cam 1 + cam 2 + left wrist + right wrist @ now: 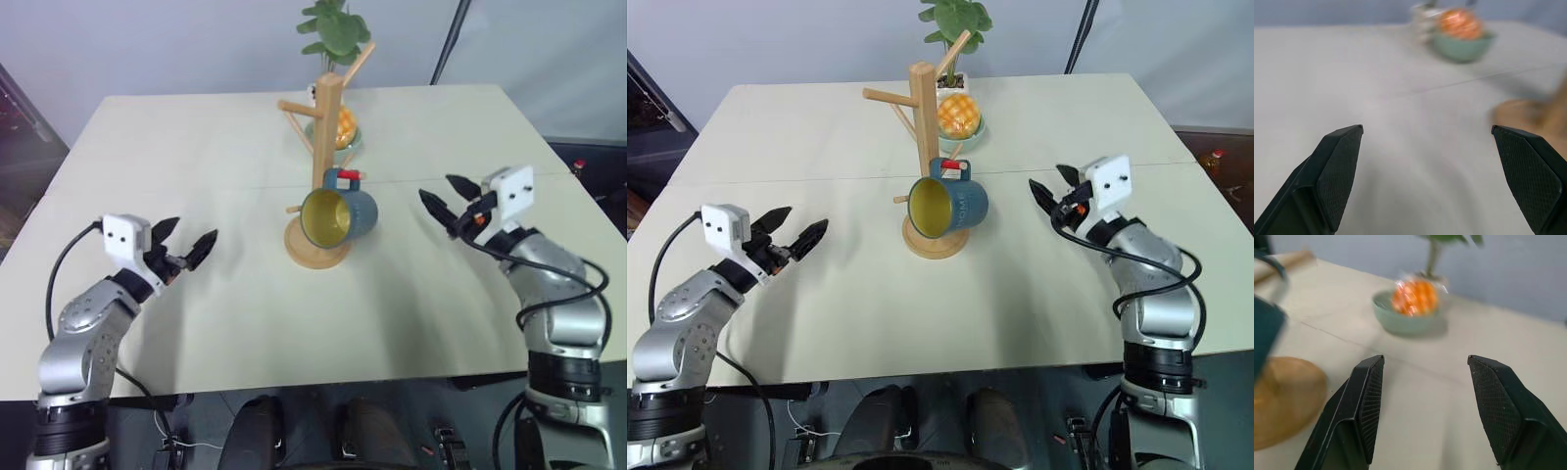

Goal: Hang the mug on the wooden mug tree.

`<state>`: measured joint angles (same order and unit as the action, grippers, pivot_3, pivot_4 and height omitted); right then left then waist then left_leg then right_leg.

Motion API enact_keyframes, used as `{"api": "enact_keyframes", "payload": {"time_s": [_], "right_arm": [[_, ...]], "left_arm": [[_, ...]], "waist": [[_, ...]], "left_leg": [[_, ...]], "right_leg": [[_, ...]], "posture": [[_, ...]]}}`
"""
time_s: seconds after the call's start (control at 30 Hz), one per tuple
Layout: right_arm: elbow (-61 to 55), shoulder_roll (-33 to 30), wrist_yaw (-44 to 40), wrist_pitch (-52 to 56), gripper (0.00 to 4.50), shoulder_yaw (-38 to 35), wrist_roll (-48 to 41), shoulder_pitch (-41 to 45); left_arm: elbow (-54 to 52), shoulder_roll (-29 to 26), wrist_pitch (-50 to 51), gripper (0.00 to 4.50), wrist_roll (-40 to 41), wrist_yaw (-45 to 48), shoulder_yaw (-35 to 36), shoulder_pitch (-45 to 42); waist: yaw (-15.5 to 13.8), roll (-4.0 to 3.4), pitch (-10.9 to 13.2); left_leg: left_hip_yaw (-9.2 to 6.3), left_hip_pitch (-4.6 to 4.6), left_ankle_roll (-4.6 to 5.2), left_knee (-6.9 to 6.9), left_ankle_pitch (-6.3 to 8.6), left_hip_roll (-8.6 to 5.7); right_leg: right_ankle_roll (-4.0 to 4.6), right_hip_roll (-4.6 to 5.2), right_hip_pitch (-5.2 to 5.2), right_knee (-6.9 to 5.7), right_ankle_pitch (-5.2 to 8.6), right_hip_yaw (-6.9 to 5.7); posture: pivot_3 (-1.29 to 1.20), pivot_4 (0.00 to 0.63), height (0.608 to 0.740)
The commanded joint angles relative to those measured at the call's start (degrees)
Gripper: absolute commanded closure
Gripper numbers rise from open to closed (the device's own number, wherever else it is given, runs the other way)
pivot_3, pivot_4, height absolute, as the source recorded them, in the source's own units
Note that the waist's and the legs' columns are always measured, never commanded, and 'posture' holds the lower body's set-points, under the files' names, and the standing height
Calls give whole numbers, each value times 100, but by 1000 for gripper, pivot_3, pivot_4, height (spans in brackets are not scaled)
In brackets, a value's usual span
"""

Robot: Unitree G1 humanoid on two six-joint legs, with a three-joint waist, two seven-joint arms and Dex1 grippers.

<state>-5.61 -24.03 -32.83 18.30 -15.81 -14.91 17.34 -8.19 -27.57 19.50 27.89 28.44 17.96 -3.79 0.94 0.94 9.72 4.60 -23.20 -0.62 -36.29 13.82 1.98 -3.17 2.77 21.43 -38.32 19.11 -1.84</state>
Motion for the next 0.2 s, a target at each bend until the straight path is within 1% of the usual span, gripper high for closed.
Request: {"api": "enact_keyframes", "payload": {"time_s": [0.03, 0.2], "right_arm": [[187, 140, 76, -480, 1692, -54, -99, -157], [341, 208, 88, -611, 1692, 2, -162, -260]], "left_arm": [[115, 135, -371, 0, -199, -174, 193, 167], [174, 216, -518, 0, -364, -322, 225, 293]], "waist": [[-4, 0, 0], [-4, 0, 0]], "left_leg": [[0, 0, 0, 1, 0, 0], [-1, 2, 0, 0, 0, 0]], "right_leg": [[0, 0, 0, 0, 0, 0], [0, 1, -1, -1, 0, 0]], "posture": [[0, 150, 739], [0, 150, 739]]}}
